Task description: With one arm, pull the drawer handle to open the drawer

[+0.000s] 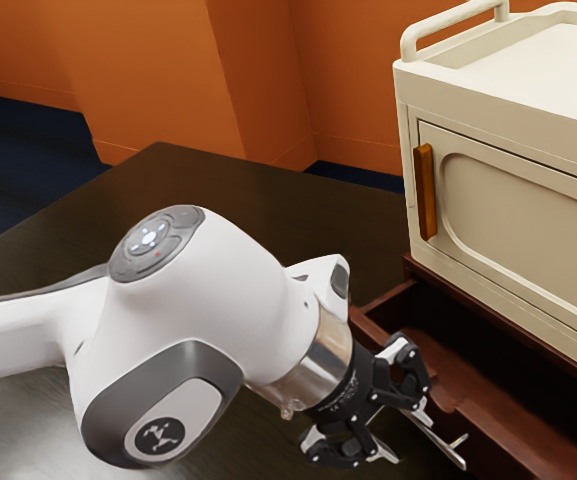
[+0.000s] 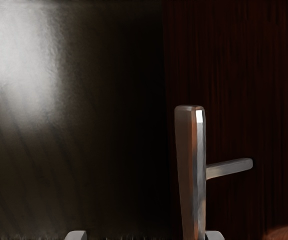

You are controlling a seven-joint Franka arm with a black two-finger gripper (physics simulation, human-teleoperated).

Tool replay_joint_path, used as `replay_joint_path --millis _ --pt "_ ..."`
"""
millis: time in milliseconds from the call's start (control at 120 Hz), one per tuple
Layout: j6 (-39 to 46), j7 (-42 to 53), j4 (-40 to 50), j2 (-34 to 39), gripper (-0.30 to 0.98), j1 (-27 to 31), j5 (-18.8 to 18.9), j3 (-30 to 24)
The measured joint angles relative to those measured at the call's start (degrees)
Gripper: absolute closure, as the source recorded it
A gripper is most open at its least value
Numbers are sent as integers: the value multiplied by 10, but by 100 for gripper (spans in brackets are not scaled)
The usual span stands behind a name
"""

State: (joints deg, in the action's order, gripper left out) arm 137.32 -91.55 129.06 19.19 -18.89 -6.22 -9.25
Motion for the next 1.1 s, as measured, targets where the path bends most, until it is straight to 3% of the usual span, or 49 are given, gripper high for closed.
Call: replay_joint_path --millis 533,842,1100 --pt "-135 -5 -13 37 42 0 -31 5" --pt "-167 -11 -25 39 37 -1 -32 4" --pt "-236 -14 -106 44 36 1 -27 10"
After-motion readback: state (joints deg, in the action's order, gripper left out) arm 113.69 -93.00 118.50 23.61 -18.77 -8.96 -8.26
